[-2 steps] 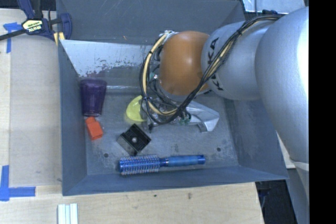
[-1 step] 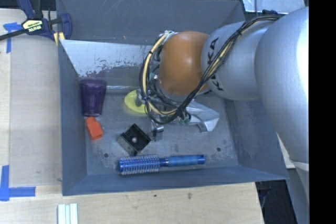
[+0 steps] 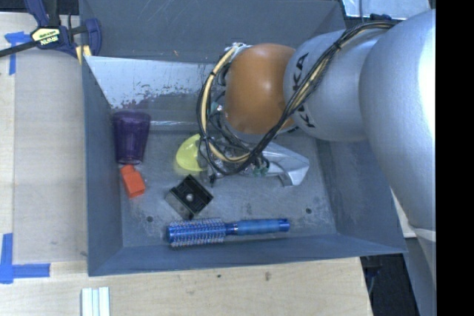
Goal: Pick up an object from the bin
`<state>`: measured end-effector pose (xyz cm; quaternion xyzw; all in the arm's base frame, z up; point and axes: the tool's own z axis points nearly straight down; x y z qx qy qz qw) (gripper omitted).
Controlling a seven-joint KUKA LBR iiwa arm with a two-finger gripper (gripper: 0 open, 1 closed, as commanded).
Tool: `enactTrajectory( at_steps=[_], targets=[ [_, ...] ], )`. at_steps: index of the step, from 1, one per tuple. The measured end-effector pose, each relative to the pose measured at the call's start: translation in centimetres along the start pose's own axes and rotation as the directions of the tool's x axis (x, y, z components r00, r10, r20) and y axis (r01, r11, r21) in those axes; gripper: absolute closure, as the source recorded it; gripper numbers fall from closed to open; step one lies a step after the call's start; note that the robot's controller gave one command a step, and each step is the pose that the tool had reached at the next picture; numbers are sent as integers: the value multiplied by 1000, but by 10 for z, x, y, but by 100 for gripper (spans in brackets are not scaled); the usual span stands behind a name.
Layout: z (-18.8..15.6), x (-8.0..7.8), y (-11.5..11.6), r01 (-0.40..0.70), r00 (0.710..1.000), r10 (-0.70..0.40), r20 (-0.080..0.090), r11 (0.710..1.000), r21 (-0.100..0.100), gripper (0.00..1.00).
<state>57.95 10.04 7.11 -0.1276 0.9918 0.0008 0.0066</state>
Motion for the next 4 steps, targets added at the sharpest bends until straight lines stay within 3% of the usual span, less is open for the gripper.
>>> enactTrajectory(
  at_steps=[1,2,3,4],
  targets=[
    [1,0,0,0,1000,0,-1,1000,0,0],
    [0,0,0,0,1000,0,0,1000,0,100],
    [1,0,0,0,1000,0,-1,1000,0,0],
    [-1,0,0,0,1000,0,1,1000,0,100]
  ],
)
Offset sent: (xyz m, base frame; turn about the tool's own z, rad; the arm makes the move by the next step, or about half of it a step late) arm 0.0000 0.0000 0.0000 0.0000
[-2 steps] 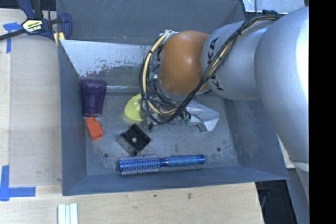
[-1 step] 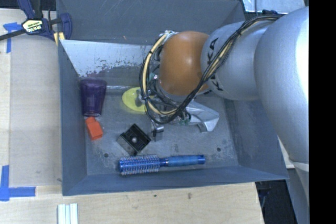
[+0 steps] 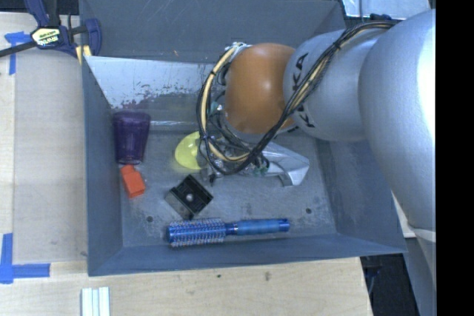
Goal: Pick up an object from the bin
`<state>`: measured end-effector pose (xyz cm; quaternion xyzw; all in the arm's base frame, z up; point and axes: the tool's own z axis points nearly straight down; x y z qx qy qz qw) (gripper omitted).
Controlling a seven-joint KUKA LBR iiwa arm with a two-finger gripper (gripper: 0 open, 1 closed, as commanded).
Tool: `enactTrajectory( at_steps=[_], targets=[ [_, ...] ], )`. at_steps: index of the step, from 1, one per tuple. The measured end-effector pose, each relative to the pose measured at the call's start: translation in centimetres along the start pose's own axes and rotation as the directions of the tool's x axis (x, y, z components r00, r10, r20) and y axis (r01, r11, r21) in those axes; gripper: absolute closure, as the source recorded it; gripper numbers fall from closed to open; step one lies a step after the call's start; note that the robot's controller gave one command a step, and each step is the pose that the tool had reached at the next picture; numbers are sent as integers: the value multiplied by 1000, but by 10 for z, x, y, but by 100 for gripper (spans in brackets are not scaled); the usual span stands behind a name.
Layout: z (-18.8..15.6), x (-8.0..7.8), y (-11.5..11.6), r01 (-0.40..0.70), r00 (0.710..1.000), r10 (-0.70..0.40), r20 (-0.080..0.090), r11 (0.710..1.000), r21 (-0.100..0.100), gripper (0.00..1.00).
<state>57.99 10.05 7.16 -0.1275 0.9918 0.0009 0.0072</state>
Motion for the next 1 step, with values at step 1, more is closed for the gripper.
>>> enactTrajectory(
  at_steps=[1],
  targets=[
    [1,1,0,0,1000,0,-3,1000,0,0]
  ],
)
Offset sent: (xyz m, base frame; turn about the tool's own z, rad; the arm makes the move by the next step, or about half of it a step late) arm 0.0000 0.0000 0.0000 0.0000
